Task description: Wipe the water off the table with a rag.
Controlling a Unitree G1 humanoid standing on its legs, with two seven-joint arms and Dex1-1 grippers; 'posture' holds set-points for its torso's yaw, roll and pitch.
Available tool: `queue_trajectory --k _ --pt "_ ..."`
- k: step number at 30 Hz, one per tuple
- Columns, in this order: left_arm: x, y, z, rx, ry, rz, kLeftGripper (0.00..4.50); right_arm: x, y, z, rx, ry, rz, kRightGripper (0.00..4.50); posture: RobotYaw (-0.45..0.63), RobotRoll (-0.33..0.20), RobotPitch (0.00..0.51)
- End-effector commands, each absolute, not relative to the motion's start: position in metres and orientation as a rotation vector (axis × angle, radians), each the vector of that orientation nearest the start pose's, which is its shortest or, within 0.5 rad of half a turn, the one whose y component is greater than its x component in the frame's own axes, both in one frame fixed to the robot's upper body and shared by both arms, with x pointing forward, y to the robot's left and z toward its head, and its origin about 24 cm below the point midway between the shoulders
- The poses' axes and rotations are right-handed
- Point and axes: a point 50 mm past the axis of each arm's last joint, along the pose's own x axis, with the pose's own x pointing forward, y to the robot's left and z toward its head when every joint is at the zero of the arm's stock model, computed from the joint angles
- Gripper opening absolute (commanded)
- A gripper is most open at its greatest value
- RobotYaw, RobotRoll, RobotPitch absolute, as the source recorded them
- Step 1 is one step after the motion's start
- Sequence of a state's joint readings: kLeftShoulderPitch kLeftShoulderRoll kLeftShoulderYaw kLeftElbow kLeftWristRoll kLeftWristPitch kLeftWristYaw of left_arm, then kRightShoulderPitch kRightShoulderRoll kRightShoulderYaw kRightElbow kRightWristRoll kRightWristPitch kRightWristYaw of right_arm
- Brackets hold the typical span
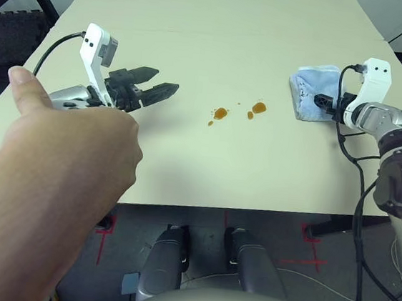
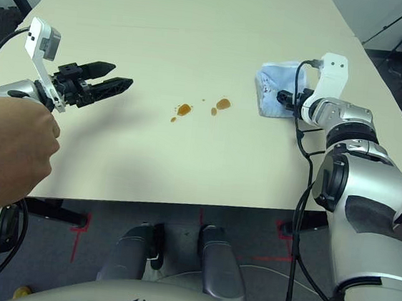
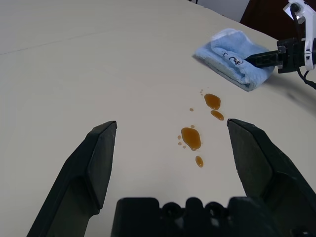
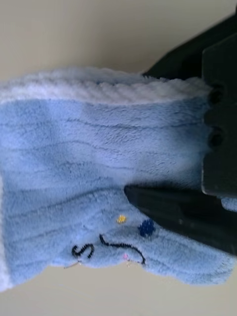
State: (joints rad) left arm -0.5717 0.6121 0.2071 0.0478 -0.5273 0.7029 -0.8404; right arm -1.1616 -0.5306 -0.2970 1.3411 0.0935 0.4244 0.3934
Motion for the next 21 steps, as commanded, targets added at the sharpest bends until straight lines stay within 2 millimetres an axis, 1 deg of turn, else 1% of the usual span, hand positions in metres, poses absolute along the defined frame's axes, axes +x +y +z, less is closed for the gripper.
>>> queue_trajectory --k 1,6,9,12,16,21 --pt "0.314 0.226 0.196 -0.021 0.074 -0.774 4.50 0.390 -0.268 0.129 0.182 0.502 0.034 1.95 0.04 0.000 0.180" --pt "0.317 0.224 0.195 -0.018 0.075 -0.772 4.50 0.391 -0.270 0.135 0.171 0.487 0.041 0.06 0.02 0.000 0.177" --pt "0.320 0.223 0.194 -0.015 0.076 -0.771 4.50 0.393 -0.269 0.142 0.205 0.462 0.053 0.02 0.00 0.000 0.175" --pt "0.324 0.221 0.192 -0.012 0.074 -0.770 4.50 0.396 -0.266 0.154 0.313 0.417 0.066 0.02 -0.02 0.000 0.172" --pt "0.329 0.219 0.189 -0.013 0.073 -0.771 4.50 0.399 -0.264 0.167 0.400 0.373 0.084 0.02 -0.04 0.000 0.169" --pt "0.335 0.215 0.187 -0.016 0.069 -0.780 4.50 0.402 -0.258 0.185 0.458 0.336 0.133 0.02 -0.07 0.000 0.165"
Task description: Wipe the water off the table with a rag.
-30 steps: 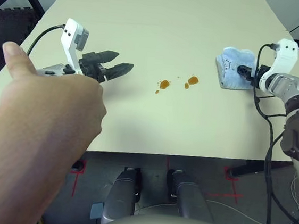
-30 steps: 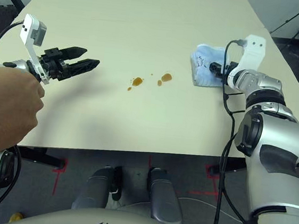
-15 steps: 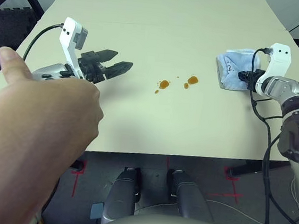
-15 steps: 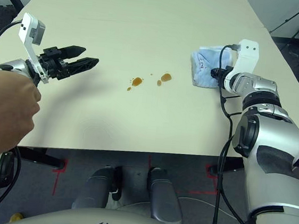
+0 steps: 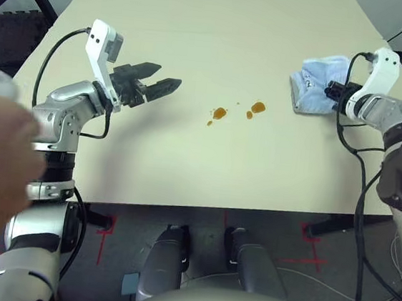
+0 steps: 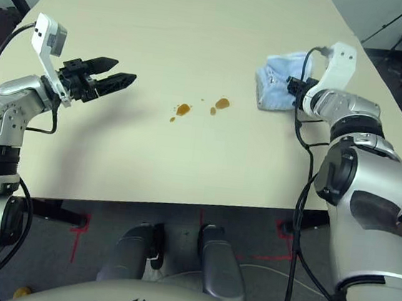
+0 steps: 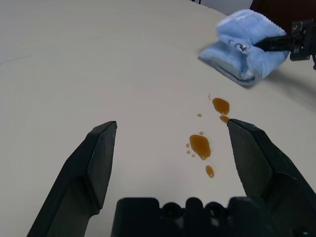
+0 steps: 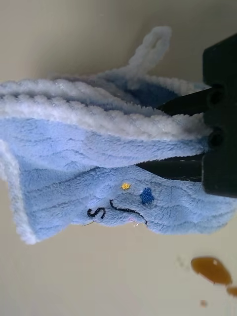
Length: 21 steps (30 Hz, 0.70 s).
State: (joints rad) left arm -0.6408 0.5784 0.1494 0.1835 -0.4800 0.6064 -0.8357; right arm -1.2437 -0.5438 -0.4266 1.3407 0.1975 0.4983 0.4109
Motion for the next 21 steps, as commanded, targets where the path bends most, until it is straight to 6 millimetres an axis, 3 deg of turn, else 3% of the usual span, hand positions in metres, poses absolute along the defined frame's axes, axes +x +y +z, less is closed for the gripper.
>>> queue_trajectory --k 1,15,21 --pt "0.337 0.213 0.186 -0.017 0.068 -0.783 4.50 0.403 -0.255 0.189 0.462 0.335 0.154 0.02 -0.08 0.000 0.165" --pt "0.351 0.204 0.181 -0.026 0.059 -0.815 4.50 0.410 -0.212 0.234 0.520 0.330 0.389 0.02 -0.15 0.000 0.164" --pt "0.355 0.206 0.182 -0.023 0.057 -0.816 4.50 0.409 -0.197 0.211 0.505 0.446 0.385 0.02 -0.16 0.000 0.163"
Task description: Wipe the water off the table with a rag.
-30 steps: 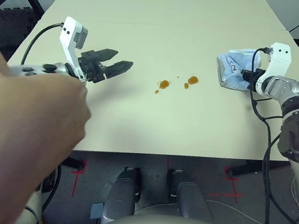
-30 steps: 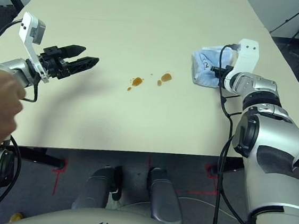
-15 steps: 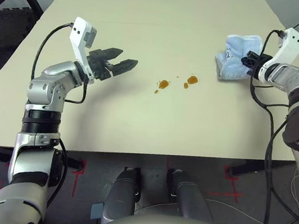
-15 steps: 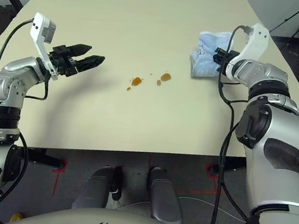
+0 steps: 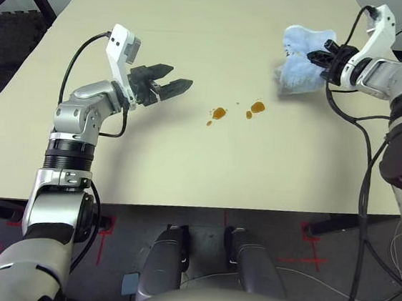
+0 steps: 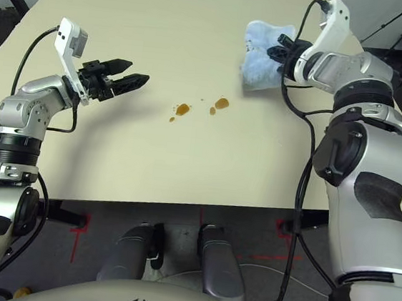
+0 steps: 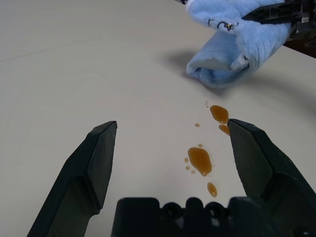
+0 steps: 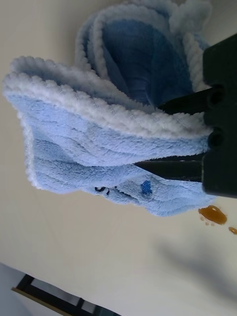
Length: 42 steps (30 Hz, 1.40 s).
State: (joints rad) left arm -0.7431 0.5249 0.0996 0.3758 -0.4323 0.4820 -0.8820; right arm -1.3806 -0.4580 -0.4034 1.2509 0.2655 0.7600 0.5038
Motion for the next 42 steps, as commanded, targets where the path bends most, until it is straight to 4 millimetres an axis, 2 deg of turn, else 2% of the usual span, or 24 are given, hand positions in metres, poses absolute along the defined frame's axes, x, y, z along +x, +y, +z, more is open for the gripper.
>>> queue_trajectory --k 1,6,11,17,18,21,28,29,42 --pt "0.355 0.206 0.182 -0.023 0.056 -0.816 4.50 0.408 -0.197 0.203 0.497 0.474 0.374 0.02 -0.16 0.000 0.163" --pt "0.356 0.205 0.181 -0.022 0.054 -0.815 4.50 0.406 -0.194 0.182 0.439 0.550 0.344 0.02 -0.16 0.000 0.162" --pt "0.356 0.204 0.180 -0.024 0.052 -0.816 4.50 0.405 -0.193 0.155 0.254 0.602 0.291 0.02 -0.16 0.000 0.160" --pt "0.355 0.204 0.180 -0.017 0.050 -0.815 4.50 0.409 -0.190 0.156 0.071 0.537 0.319 0.02 -0.15 0.000 0.155" --pt "0.355 0.205 0.180 -0.016 0.050 -0.815 4.50 0.411 -0.188 0.159 0.063 0.517 0.328 0.56 -0.15 0.000 0.155" --pt "0.355 0.205 0.180 -0.015 0.050 -0.813 4.50 0.412 -0.187 0.165 0.050 0.491 0.343 1.50 -0.15 0.000 0.155" --pt "0.354 0.206 0.180 -0.012 0.049 -0.812 4.50 0.412 -0.187 0.168 0.073 0.484 0.344 4.20 -0.15 0.000 0.147" --pt "0.354 0.206 0.180 -0.012 0.049 -0.812 4.50 0.412 -0.188 0.167 0.074 0.485 0.337 4.45 -0.15 0.000 0.147" --pt "0.355 0.205 0.184 -0.002 0.040 -0.816 4.50 0.408 -0.194 0.133 0.065 0.538 0.232 4.45 -0.14 0.000 0.139"
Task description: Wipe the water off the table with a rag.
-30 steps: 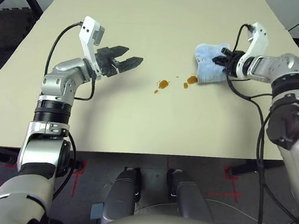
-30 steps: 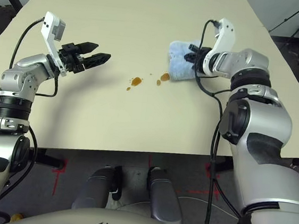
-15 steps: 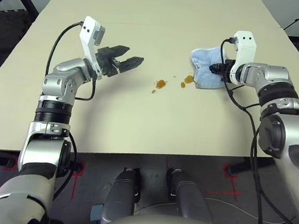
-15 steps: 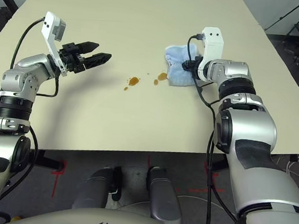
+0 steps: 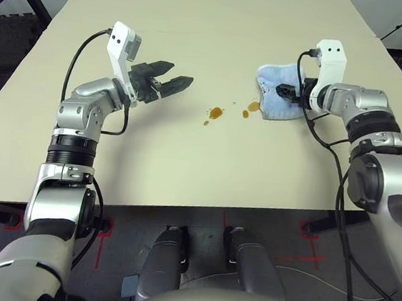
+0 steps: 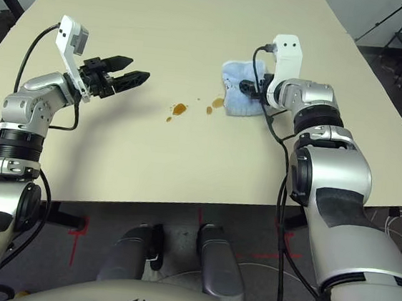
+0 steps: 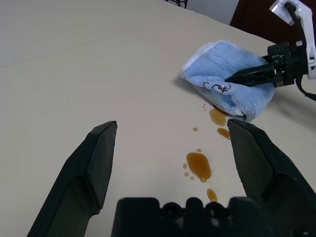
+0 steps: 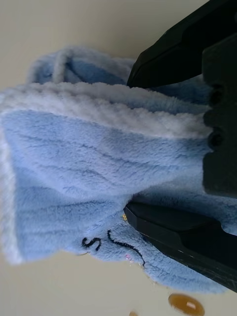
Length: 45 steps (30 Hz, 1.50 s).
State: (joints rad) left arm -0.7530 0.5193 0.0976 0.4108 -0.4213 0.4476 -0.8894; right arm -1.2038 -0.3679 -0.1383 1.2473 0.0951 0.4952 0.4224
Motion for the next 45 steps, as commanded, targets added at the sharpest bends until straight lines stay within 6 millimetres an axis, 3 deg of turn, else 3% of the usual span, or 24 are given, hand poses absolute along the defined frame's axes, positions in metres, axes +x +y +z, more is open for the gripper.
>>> queue_trajectory --k 1,4,7,17,22,36,45 --pt "0.355 0.205 0.185 0.000 0.038 -0.816 4.50 0.407 -0.192 0.129 0.072 0.548 0.232 4.45 -0.14 0.000 0.139" --pt "0.355 0.206 0.186 0.002 0.034 -0.814 4.50 0.406 -0.188 0.125 0.084 0.564 0.242 4.45 -0.13 0.000 0.139" --pt "0.354 0.207 0.187 0.005 0.032 -0.810 4.50 0.407 -0.180 0.127 0.095 0.559 0.287 3.84 -0.13 0.000 0.138" --pt "0.355 0.208 0.187 0.012 0.034 -0.800 4.50 0.405 -0.160 0.133 0.218 0.612 0.399 0.11 -0.13 0.000 0.135" --pt "0.357 0.208 0.188 0.013 0.031 -0.803 4.50 0.402 -0.141 0.128 0.231 0.677 0.474 0.02 -0.14 0.000 0.132" --pt "0.359 0.230 0.198 0.048 0.026 -0.769 4.50 0.385 -0.077 0.121 0.238 0.788 0.693 0.02 -0.15 0.000 0.134" --pt "0.359 0.231 0.198 0.050 0.024 -0.764 4.50 0.358 -0.025 0.107 0.249 0.860 0.818 0.02 -0.16 0.000 0.137"
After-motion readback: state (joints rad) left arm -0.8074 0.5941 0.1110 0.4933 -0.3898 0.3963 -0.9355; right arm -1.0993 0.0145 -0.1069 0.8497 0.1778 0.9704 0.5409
